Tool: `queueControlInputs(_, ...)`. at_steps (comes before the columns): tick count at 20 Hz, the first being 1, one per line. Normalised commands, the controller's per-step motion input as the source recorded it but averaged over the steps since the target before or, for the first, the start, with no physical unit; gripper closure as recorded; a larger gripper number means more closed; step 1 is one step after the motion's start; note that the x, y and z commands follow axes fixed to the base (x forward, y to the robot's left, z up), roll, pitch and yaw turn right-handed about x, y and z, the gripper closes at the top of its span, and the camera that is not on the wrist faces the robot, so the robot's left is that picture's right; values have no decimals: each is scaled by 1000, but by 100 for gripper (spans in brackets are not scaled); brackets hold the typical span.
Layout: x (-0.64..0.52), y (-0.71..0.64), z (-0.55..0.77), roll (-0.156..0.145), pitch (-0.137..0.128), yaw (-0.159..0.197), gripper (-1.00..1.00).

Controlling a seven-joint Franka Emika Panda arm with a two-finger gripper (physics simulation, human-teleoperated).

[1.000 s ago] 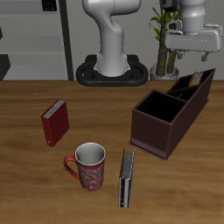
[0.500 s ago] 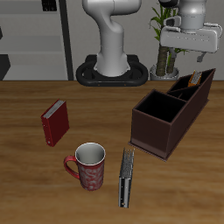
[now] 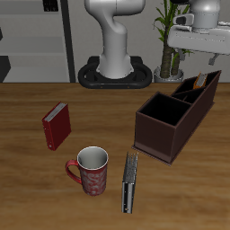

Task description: Place the orange book into the left desk caddy's left compartment and place the striped book into the left desk caddy's right compartment and place the red book into the left desk caddy's right compartment

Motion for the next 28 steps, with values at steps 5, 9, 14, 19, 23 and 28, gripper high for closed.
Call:
queueControlInputs(5, 453, -124, 192, -52, 5, 38, -100)
queueControlInputs(9, 473, -118, 109, -30, 15, 43, -100)
queueControlInputs(14, 400, -126, 46, -21, 37, -3, -100)
queueControlInputs(19, 359, -234, 190, -12, 17, -13, -100)
queueControlInputs(23, 318, -294, 182, -49, -24, 32, -100)
queueControlInputs(28, 437, -362, 61, -31, 30, 0, -100)
